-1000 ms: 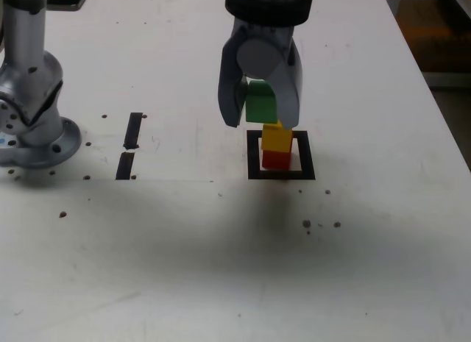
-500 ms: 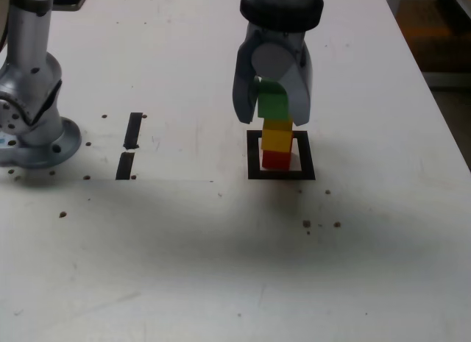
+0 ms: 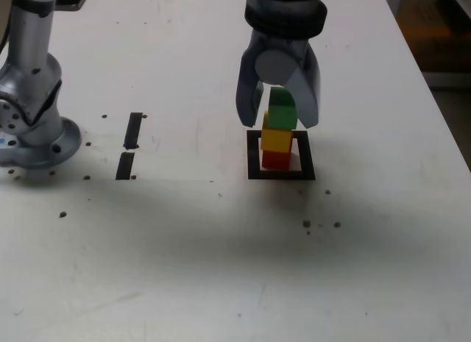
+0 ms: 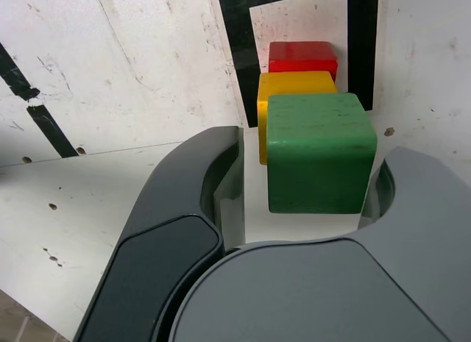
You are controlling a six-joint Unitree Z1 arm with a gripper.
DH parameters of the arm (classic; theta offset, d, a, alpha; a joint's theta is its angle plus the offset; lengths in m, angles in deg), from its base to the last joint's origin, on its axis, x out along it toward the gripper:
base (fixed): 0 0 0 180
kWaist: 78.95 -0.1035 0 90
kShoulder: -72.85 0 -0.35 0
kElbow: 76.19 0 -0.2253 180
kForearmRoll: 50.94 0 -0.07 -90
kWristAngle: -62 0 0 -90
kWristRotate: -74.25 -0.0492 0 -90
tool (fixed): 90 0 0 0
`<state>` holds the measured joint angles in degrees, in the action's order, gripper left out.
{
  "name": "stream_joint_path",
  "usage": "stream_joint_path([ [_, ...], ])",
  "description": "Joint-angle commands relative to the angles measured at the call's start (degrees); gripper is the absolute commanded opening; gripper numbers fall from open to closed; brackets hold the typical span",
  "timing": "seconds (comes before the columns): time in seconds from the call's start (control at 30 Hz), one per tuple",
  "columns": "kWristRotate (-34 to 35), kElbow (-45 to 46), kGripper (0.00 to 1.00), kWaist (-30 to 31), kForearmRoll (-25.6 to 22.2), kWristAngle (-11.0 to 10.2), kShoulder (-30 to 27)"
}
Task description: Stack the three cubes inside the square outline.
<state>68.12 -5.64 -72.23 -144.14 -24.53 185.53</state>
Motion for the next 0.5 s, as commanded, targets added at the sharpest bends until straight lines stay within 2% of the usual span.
stream_joint_path([
  [0.0,-0.2,0.2,0.71,-0.2,0.1,0.0,0.0],
  [0.17,-1.2,0.0,0.82,-0.4,-0.1,-0.3,-0.5],
  [0.27,-1.8,-0.4,0.89,-0.4,-0.3,-1.2,-1.6],
  [0.47,-1.9,-0.5,0.98,-0.5,-1.6,-5.6,-7.0],
])
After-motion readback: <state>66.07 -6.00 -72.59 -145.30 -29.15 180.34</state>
